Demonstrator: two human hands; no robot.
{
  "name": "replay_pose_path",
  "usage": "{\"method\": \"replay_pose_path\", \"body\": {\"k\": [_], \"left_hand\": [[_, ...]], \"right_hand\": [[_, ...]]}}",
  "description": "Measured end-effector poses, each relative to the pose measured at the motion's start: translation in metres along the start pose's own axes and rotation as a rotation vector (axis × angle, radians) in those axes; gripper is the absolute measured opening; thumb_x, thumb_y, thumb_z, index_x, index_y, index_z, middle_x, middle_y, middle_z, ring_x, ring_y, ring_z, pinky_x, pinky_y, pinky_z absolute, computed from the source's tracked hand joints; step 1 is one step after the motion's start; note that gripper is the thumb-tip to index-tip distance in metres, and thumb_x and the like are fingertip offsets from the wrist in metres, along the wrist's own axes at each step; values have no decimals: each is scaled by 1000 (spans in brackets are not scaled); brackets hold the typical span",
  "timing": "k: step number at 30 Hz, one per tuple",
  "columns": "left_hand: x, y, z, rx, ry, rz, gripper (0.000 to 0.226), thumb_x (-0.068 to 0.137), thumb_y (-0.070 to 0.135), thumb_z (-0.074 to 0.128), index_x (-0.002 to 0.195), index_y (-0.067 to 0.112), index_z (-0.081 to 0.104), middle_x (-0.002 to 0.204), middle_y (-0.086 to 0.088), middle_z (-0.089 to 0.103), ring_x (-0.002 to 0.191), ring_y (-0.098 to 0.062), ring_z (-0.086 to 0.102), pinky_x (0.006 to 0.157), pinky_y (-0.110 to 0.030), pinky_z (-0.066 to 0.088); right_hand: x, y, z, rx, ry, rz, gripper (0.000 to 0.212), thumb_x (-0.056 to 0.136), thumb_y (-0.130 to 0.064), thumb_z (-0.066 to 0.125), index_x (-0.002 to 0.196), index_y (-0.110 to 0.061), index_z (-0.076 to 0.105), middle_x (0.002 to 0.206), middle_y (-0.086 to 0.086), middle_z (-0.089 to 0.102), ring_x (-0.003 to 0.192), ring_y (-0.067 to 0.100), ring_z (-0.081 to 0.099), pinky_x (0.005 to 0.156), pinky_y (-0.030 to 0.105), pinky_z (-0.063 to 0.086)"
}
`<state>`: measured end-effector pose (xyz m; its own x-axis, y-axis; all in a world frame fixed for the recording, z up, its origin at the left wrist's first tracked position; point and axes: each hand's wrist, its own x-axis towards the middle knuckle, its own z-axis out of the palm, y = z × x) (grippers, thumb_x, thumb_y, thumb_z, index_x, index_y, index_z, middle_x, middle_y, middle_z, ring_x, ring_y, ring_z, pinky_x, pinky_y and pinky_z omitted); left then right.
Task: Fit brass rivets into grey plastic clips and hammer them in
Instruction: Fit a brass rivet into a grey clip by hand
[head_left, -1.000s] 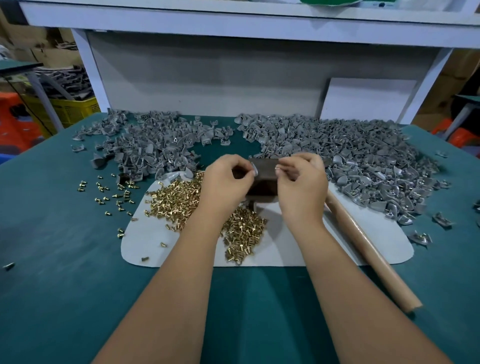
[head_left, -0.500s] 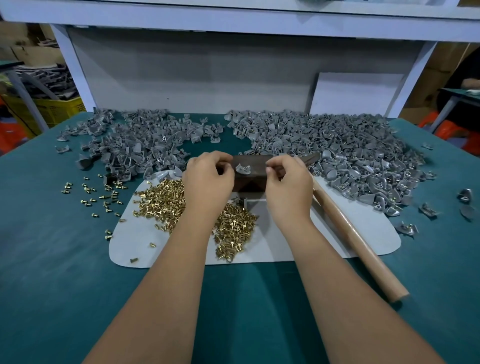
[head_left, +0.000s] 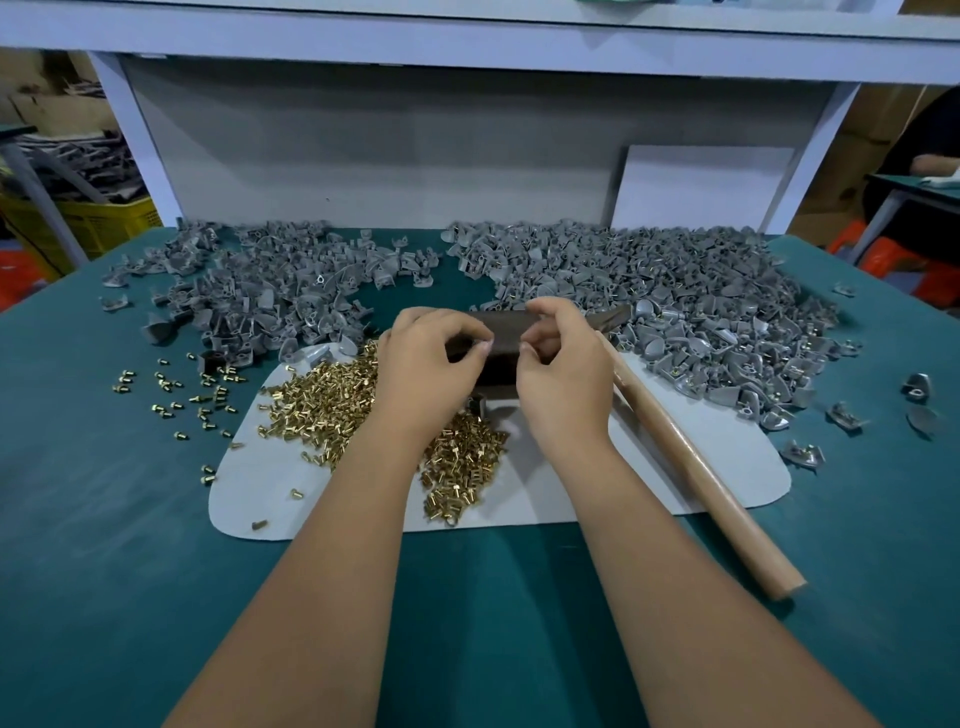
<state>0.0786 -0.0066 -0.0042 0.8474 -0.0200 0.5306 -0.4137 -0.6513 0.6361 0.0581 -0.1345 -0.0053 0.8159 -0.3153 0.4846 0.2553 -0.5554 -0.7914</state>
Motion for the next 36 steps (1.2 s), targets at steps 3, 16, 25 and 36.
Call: {"method": "replay_pose_path", "body": {"k": [3,16,25,36], "left_hand": [[-1,0,-3,-123,-37,-59,29,89,7,60,108,26,73,103,15,59,116,-14,53,106,-40,42],[3,-7,0,49,-23,-62,13,92,24,64,100,25,74,114,11,67,124,-19,39,108,-45,26],[4,-9,4,44,-2,-24,9,89,27,67,95,28,74,110,12,68,122,-22,43,106,-45,28],[5,-12,7,15,12,-42,10,88,28,68,96,28,75,111,12,68,120,-22,42,105,-46,29]], "right_hand": [[1,0,-2,15,6,-7,47,81,2,58,111,-34,58,81,-15,59,89,14,56,76,37,51],[7,-2,5,40,-107,-80,57,82,2,60,122,-38,53,83,-14,60,91,14,58,83,42,51],[11,-4,13,-172,-126,-179,65,84,-2,59,137,-31,36,91,-13,58,97,16,53,79,42,49],[15,-8,16,-160,-164,-119,65,85,-3,57,140,-30,35,93,-12,63,100,18,55,88,44,47]]}}
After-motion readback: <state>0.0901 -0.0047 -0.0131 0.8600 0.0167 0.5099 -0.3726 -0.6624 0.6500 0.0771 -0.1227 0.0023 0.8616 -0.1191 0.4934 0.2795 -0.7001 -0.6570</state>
